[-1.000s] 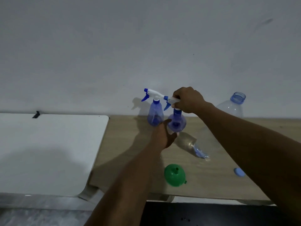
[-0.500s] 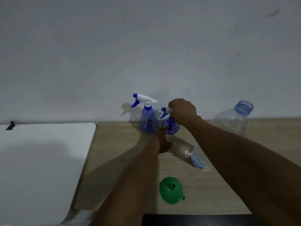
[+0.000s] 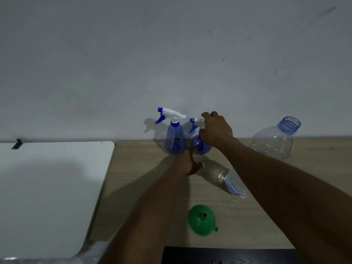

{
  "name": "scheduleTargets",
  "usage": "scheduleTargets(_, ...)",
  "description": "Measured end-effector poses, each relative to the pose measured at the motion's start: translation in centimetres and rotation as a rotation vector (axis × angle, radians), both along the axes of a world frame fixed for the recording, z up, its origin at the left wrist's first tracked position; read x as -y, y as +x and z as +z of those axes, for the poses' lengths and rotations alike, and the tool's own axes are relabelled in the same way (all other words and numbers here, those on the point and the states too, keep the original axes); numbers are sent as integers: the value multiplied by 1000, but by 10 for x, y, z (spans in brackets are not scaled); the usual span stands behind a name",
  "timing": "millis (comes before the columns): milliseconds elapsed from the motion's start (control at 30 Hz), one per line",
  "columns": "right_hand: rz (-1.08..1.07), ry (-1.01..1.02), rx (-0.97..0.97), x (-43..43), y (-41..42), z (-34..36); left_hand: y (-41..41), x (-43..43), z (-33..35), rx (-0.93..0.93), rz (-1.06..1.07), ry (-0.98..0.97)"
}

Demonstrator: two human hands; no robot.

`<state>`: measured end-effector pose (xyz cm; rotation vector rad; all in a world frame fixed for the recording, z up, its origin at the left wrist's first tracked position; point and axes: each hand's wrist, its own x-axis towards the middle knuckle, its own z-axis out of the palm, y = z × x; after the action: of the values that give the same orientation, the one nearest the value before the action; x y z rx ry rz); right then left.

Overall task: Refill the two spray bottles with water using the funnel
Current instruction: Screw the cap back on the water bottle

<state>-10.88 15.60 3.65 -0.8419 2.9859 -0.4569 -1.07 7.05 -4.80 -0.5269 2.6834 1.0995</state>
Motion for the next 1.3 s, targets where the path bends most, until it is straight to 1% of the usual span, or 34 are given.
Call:
scheduleTargets(67, -4, -58, -19, -3, 10, 4, 10, 1, 2, -37, 10, 21)
scheduleTargets(133, 3, -108, -24, -7, 22, 7, 22, 2, 3, -35, 27, 64)
scheduleTargets(267, 85, -162, 61, -21, 52, 6, 47, -2, 2, -34, 110, 124)
scheduleTargets(367, 135, -183, 95, -35, 76, 0, 70, -8, 6, -47, 146, 134)
scheduleTargets(533, 179, -174, 127, -66, 111, -9, 115, -23, 9, -60, 176, 83)
scheduleTargets(800, 170, -155, 225, -139, 152, -13, 164, -70, 27, -98, 211, 38)
scheduleTargets(900, 137, -161, 249, -178, 157, -10, 168, -98, 40, -148, 214, 56)
scheduleTargets(1133, 47, -117, 206, -262, 142, 8, 144, -159, 63, -277, 218, 50)
scheduleTargets(1300, -7, -58, 265, -297, 122, -5, 118, -181, 69, -328, 215, 118)
